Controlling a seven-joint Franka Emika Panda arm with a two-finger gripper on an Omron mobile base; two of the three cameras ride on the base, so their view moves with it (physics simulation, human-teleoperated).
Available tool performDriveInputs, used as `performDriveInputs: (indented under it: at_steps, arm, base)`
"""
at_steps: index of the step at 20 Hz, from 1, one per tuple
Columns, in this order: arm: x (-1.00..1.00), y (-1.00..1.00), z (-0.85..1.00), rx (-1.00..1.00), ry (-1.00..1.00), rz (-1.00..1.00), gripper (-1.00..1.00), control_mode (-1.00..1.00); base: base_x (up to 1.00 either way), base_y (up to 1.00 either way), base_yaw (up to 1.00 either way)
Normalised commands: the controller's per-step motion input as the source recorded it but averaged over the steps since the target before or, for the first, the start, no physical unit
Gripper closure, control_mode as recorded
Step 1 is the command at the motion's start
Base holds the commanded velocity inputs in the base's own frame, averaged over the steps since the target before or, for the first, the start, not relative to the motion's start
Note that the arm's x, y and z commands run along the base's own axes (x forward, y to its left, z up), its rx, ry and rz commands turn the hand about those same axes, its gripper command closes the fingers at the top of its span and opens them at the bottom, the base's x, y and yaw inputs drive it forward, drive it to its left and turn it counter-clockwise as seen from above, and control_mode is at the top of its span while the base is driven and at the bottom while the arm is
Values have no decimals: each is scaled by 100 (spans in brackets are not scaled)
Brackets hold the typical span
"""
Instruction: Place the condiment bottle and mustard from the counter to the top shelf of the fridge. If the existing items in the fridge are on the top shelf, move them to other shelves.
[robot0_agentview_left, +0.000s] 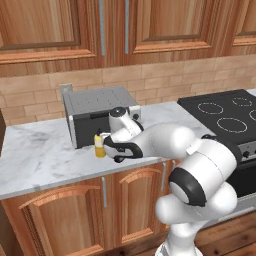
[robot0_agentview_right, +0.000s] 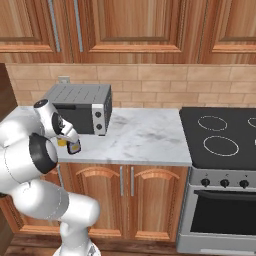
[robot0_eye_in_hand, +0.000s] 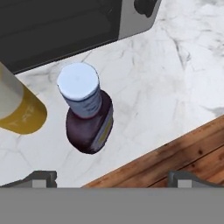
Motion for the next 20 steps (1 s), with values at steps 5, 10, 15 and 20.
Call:
performDriveInputs:
  at_steps: [5,10,15,20]
  arm:
    - [5,0,-8,0,0,0,-100,-100]
    - [13,0,-8,0,0,0,-100,-100]
    - [12,0,-11,0,0,0,-100,-100]
    - [8,0,-7,0,0,0,-100,-100]
  base:
    - [0,0,0]
    - [0,0,0]
    - [0,0,0]
    - [0,0,0]
